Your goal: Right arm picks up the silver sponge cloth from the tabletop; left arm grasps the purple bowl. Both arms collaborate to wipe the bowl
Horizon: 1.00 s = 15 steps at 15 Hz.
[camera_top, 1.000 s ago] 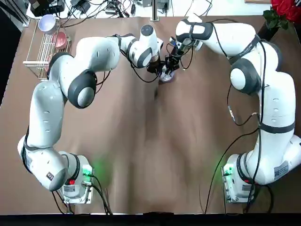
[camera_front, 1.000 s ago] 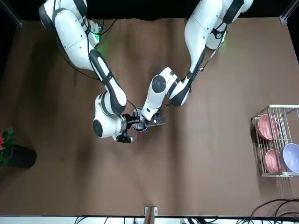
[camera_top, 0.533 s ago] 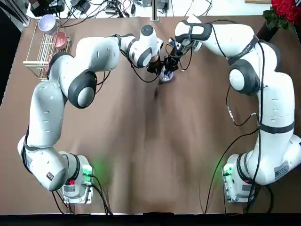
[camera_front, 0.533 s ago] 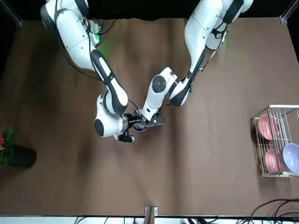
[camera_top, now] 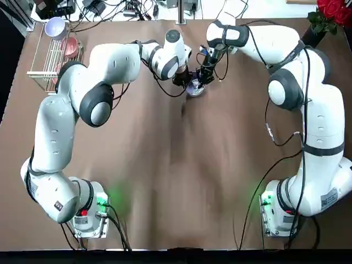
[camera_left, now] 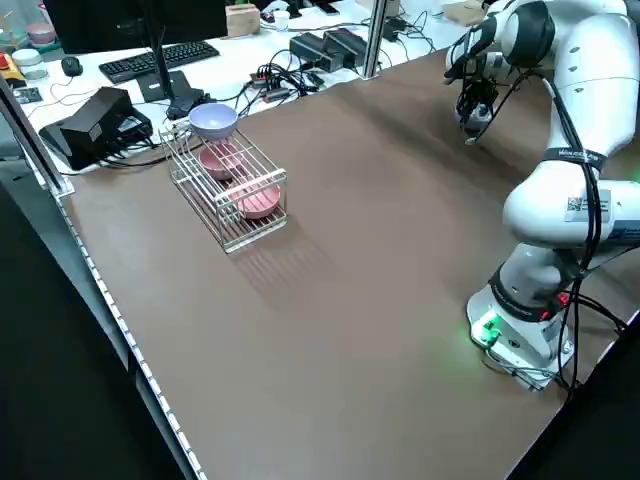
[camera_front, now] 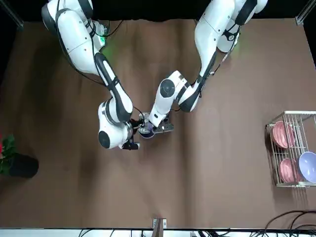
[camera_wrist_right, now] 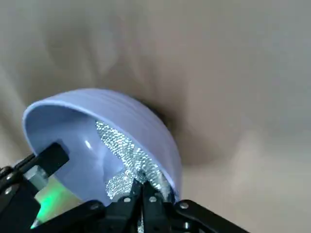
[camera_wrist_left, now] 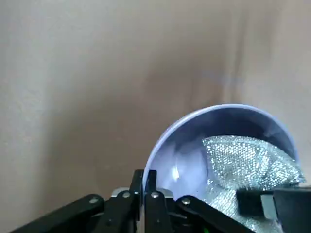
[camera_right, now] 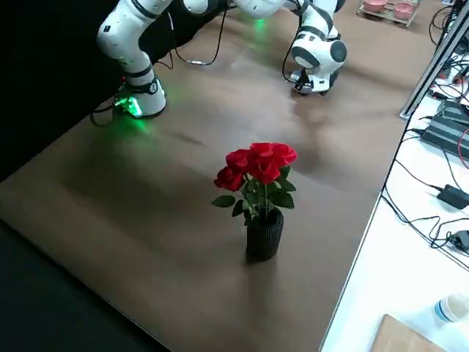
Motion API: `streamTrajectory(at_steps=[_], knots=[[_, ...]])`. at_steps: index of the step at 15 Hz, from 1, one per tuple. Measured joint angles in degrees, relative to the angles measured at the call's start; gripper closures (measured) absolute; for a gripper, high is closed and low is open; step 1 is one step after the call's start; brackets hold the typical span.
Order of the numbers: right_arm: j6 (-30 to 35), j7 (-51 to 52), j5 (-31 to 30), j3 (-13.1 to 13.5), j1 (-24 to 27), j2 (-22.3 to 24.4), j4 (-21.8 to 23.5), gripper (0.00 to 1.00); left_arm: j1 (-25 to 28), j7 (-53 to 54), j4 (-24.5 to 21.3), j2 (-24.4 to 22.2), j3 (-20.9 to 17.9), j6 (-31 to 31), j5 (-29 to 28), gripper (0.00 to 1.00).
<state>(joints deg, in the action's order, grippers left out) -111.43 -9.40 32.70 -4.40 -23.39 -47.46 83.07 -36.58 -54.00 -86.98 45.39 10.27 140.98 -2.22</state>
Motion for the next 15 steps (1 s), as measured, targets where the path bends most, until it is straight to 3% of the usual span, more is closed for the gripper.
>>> streamTrajectory(at_steps=[4,15], knots=[[-0.1,-3.3,-3.6,-0.2,-0.3,0.0,-1.2,0.97,-0.1,0.0,0.2,0.2,0.0,0.1,0.0,0.96],[-4.9,-9.3,-3.3,-0.1,-0.3,0.0,-3.0,0.97,0.4,0.0,0.7,0.5,-0.5,0.1,0.0,0.96]])
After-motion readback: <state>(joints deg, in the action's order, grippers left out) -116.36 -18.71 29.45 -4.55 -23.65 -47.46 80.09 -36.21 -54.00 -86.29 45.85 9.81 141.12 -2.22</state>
